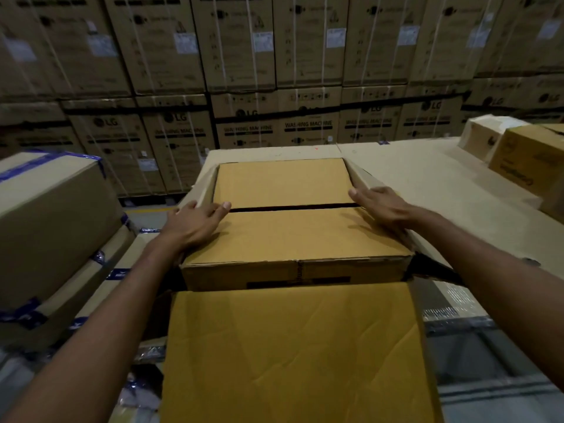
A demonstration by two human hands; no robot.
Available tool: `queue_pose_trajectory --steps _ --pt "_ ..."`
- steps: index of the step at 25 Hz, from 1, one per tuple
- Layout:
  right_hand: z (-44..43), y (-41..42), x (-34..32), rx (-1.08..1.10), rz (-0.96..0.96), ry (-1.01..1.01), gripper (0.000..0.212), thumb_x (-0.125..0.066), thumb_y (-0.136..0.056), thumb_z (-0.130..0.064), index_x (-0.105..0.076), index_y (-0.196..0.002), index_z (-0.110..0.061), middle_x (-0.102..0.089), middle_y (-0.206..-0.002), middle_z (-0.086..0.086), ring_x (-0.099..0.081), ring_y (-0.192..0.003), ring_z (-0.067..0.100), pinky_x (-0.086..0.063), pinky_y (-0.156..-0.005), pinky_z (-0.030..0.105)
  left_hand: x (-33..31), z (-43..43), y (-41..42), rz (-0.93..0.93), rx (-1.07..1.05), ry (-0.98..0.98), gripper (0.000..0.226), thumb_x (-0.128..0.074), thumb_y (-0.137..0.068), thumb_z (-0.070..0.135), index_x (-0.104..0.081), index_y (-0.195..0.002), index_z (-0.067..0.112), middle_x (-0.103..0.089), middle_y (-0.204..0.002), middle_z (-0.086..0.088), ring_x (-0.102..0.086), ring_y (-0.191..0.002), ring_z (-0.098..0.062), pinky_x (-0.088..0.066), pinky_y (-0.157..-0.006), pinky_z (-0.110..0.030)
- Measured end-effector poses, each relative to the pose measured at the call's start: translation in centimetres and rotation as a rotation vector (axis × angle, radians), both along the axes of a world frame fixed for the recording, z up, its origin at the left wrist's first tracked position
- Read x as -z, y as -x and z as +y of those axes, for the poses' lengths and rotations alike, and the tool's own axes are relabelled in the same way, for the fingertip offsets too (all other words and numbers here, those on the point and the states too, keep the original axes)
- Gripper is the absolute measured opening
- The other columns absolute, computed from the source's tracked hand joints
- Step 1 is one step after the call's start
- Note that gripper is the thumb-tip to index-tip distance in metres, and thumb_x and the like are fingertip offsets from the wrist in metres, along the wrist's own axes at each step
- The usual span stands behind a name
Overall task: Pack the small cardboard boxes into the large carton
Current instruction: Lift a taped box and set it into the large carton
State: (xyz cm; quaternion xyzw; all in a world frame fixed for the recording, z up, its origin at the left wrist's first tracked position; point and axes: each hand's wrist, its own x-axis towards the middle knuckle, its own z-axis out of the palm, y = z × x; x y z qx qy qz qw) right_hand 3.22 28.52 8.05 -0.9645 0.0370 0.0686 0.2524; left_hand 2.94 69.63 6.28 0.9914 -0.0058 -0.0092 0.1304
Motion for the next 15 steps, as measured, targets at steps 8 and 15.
queue_pose_trajectory --steps 8,15 --pt "-1.4 -2.1 -1.7 0.151 -0.248 -0.676 0.064 -0.034 -0.104 -0.065 -0.061 -0.138 -0.019 -0.058 -0.137 0.012 -0.056 -0.124 0.029 -0.047 -0.099 0.045 -1.2 0.1 1.0 -0.119 -0.128 1.136 0.092 -0.008 -0.093 0.082 -0.047 -0.152 0.024 -0.061 -0.141 -0.007 -0.061 -0.122 -0.023 -0.047 -0.084 -0.033" --pt "-3.1 6.2 -0.8 0.028 0.095 -1.443 0.1 -0.02 -0.09 -0.088 -0.065 -0.14 -0.014 -0.07 -0.122 0.015 -0.069 -0.105 0.029 -0.059 -0.085 0.041 -0.9 1.2 5.8 -0.174 -0.046 1.417 0.098 -0.01 -0.093 0.083 -0.052 -0.147 0.013 -0.074 -0.122 -0.013 -0.07 -0.115 -0.022 -0.049 -0.097 -0.04"
